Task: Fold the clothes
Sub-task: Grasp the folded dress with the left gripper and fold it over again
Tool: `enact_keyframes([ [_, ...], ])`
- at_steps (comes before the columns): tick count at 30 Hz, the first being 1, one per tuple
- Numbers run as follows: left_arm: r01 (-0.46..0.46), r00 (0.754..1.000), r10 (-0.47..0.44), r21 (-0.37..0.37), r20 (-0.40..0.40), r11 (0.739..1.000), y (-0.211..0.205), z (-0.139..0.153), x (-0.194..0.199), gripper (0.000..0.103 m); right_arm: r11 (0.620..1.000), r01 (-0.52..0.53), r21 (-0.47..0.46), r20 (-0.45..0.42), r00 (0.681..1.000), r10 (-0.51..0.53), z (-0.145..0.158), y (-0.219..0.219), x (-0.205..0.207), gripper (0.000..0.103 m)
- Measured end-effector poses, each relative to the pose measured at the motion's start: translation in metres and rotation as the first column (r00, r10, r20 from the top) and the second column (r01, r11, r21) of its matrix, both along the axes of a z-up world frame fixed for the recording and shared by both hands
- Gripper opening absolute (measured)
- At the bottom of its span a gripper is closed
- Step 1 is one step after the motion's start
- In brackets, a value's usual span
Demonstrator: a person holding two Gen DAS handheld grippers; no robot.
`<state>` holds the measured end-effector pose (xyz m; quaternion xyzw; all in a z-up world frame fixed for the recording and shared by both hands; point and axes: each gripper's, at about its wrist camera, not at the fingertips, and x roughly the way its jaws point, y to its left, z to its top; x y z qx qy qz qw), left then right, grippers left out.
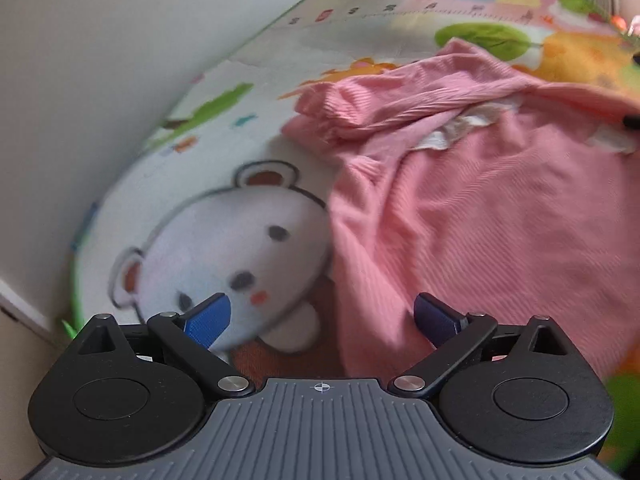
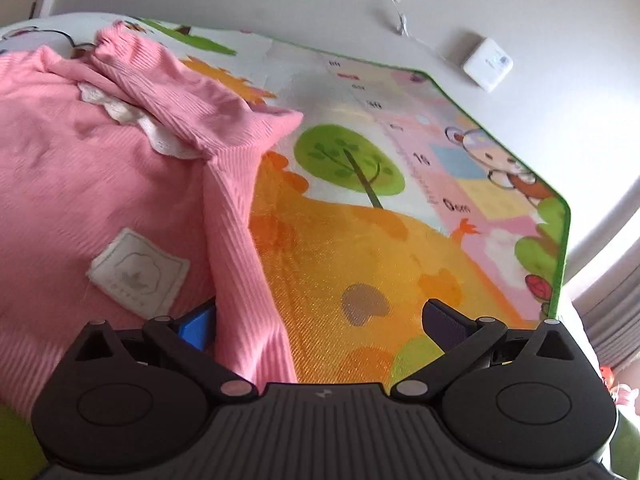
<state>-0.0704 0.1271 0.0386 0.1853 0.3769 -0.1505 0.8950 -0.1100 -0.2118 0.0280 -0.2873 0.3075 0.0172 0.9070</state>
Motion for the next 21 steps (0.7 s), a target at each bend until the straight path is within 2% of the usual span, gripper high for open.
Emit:
enact_keyframes([
  [3, 0.051, 0.998, -0.055, -0.096, -0.039, 0.994, 0.006, 0.007, -0.017, 0.101, 0.992, -0.115, 0.049, -0.025, 0.993, 0.116, 0.008, 0.003, -0.026, 0.103],
  [5, 0.076, 0.996, -0.079, -0.077, -0.039, 0.994, 0.002, 0.006, -0.028, 0.101, 0.984, -0.167, 0.065, -0.051, 0.984, 0.17, 0.006, 0.007, -0.038, 0.103],
  [6, 0.082, 0.996, -0.084, -0.04, -0.043, 0.996, -0.002, 0.002, -0.033, 0.101, 0.984, -0.17, 0.051, -0.067, 0.983, 0.173, 0.003, 0.009, -0.042, 0.103],
  [8, 0.088, 0.995, -0.086, 0.029, -0.045, 0.996, -0.006, -0.005, -0.041, 0.102, 0.989, -0.144, 0.006, -0.098, 0.985, 0.144, -0.007, 0.009, -0.044, 0.103],
  [11, 0.06, 0.997, -0.059, 0.018, -0.057, 0.998, 0.005, -0.004, -0.047, 0.102, 0.993, -0.106, 0.043, -0.11, 0.988, 0.111, -0.004, -0.003, -0.049, 0.103],
  [14, 0.043, 0.997, -0.042, 0.019, -0.067, 0.999, 0.015, -0.001, -0.049, 0.102, 0.995, -0.099, 0.027, -0.113, 0.988, 0.101, -0.002, -0.012, -0.059, 0.103],
  [18, 0.014, 0.999, -0.015, -0.006, -0.052, 1.0, 0.027, 0.006, -0.05, 0.101, 0.991, -0.072, 0.113, -0.064, 0.995, 0.079, 0.013, -0.029, -0.063, 0.103],
  [20, -0.011, 0.999, 0.01, -0.005, -0.037, 1.0, 0.029, 0.006, -0.047, 0.101, 0.995, 0.004, 0.098, -0.045, 0.999, 0.0, 0.012, -0.033, -0.056, 0.103],
  [21, -0.019, 0.999, 0.019, 0.012, -0.038, 1.0, 0.029, 0.003, -0.046, 0.101, 0.998, 0.037, 0.052, -0.054, 0.998, -0.034, 0.006, -0.034, -0.051, 0.103],
])
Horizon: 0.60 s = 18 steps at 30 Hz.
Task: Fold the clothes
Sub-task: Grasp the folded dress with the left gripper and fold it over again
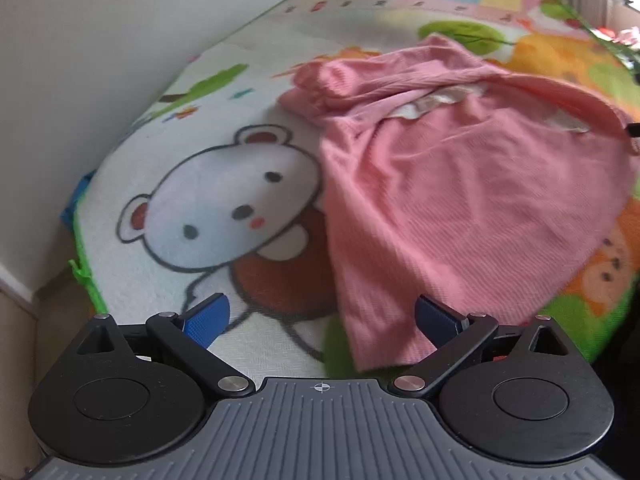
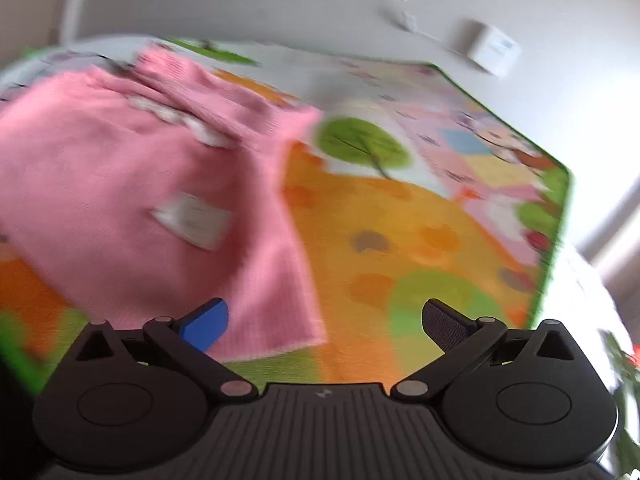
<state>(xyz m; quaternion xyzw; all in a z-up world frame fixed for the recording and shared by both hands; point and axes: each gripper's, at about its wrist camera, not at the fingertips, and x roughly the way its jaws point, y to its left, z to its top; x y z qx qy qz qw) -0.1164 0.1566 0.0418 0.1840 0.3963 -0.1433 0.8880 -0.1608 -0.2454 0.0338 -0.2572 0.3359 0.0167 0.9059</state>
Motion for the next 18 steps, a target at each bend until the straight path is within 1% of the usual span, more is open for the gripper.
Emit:
enact_keyframes([
  [1, -0.008, 1.0, 0.008, 0.017, -0.001, 1.0, 0.0, -0.003, 0.001, 0.103, 0.999, 0.028, -0.045, -0.008, 1.0, -0.028, -0.006, 0.0, 0.005, 0.103],
  [2, -0.015, 1.0, 0.015, 0.029, -0.003, 0.999, 0.0, -0.005, 0.002, 0.103, 0.997, 0.027, -0.072, -0.013, 1.0, -0.028, -0.011, 0.0, 0.005, 0.103],
  [3, -0.018, 1.0, 0.019, 0.02, -0.011, 1.0, 0.003, -0.004, 0.003, 0.103, 0.997, 0.024, -0.078, -0.014, 1.0, -0.025, -0.011, -0.001, 0.005, 0.103],
  [6, -0.03, 1.0, 0.03, 0.046, -0.007, 0.999, 0.008, -0.003, 0.002, 0.103, 0.994, 0.034, -0.105, -0.012, 0.999, -0.036, -0.006, -0.003, 0.003, 0.103],
  [7, -0.031, 0.999, 0.031, 0.036, -0.009, 0.999, 0.011, -0.001, 0.003, 0.102, 0.992, 0.034, -0.118, -0.01, 0.999, -0.035, -0.004, -0.003, 0.003, 0.103],
  [9, -0.032, 0.999, 0.033, 0.016, -0.011, 0.999, 0.017, 0.004, 0.005, 0.102, 0.994, -0.004, -0.108, 0.007, 1.0, 0.005, 0.006, 0.0, 0.005, 0.103],
  [11, -0.038, 0.999, 0.039, -0.009, 0.031, 0.999, 0.021, 0.02, 0.011, 0.102, 0.995, -0.043, -0.094, 0.025, 0.999, 0.045, 0.017, 0.003, 0.006, 0.103],
  [12, -0.042, 0.997, 0.045, -0.051, 0.06, 0.998, 0.022, 0.031, 0.017, 0.102, 0.996, -0.067, -0.059, 0.041, 0.997, 0.069, 0.026, 0.006, 0.009, 0.103],
  [13, -0.045, 0.995, 0.053, -0.097, 0.088, 0.994, 0.024, 0.042, 0.023, 0.102, 0.996, -0.09, -0.002, 0.046, 0.995, 0.09, 0.034, 0.008, 0.016, 0.103],
  [14, -0.051, 0.992, 0.07, -0.169, 0.107, 0.984, 0.027, 0.052, 0.032, 0.102, 0.992, -0.112, 0.054, 0.052, 0.993, 0.11, 0.041, 0.011, 0.023, 0.103],
  [15, -0.059, 0.99, 0.09, -0.254, 0.111, 0.965, 0.03, 0.06, 0.042, 0.102, 0.985, -0.135, 0.111, 0.056, 0.99, 0.129, 0.049, 0.013, 0.03, 0.103],
  [16, -0.07, 0.99, 0.109, -0.343, 0.094, 0.937, 0.033, 0.065, 0.055, 0.102, 0.973, -0.153, 0.174, 0.046, 0.988, 0.147, 0.054, 0.015, 0.04, 0.103],
  [17, -0.082, 0.99, 0.124, -0.428, 0.073, 0.9, 0.035, 0.07, 0.068, 0.102, 0.957, -0.168, 0.235, 0.035, 0.986, 0.165, 0.059, 0.017, 0.051, 0.103],
  [18, -0.096, 0.991, 0.13, -0.5, 0.034, 0.86, 0.036, 0.071, 0.083, 0.102, 0.94, -0.177, 0.291, 0.019, 0.984, 0.179, 0.064, 0.018, 0.065, 0.103],
])
